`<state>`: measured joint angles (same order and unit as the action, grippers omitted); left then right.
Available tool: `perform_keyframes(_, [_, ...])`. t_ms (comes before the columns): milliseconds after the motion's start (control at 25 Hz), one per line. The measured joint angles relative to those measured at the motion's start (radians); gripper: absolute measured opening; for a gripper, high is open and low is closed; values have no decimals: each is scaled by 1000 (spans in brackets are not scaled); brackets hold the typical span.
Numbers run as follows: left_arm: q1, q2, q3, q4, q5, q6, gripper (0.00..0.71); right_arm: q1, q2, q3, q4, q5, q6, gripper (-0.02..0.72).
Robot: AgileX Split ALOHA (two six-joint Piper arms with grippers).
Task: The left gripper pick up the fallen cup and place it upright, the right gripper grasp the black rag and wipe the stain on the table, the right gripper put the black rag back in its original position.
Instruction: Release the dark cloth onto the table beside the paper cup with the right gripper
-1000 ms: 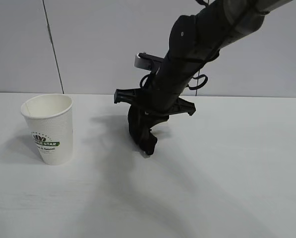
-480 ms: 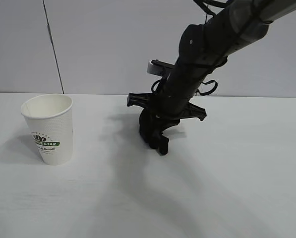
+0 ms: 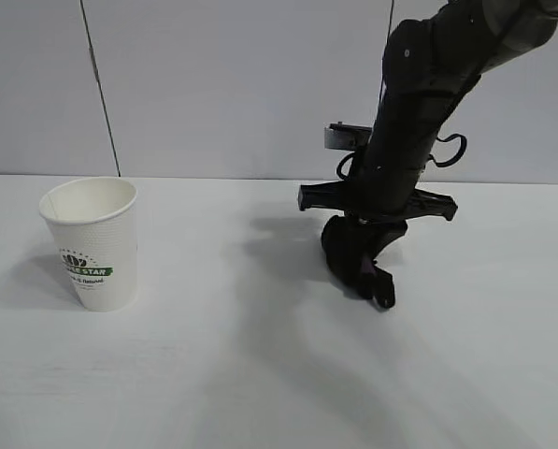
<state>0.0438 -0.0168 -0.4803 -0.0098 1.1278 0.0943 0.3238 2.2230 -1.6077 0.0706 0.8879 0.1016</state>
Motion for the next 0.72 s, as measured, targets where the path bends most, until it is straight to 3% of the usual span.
perform_keyframes(160, [0,0,0,0,0,0,694,0,0,0,21,84,-35,71])
perform_keyframes(400, [0,0,0,0,0,0,694,0,0,0,55,88,-43,71])
perform_keyframes(480, [0,0,0,0,0,0,694,0,0,0,69,86,-50,102])
perform_keyframes(560, [0,0,0,0,0,0,694,0,0,0,85,86,-60,223])
perform_keyframes(720, [0,0,0,0,0,0,694,0,3,1,104,86,-69,550])
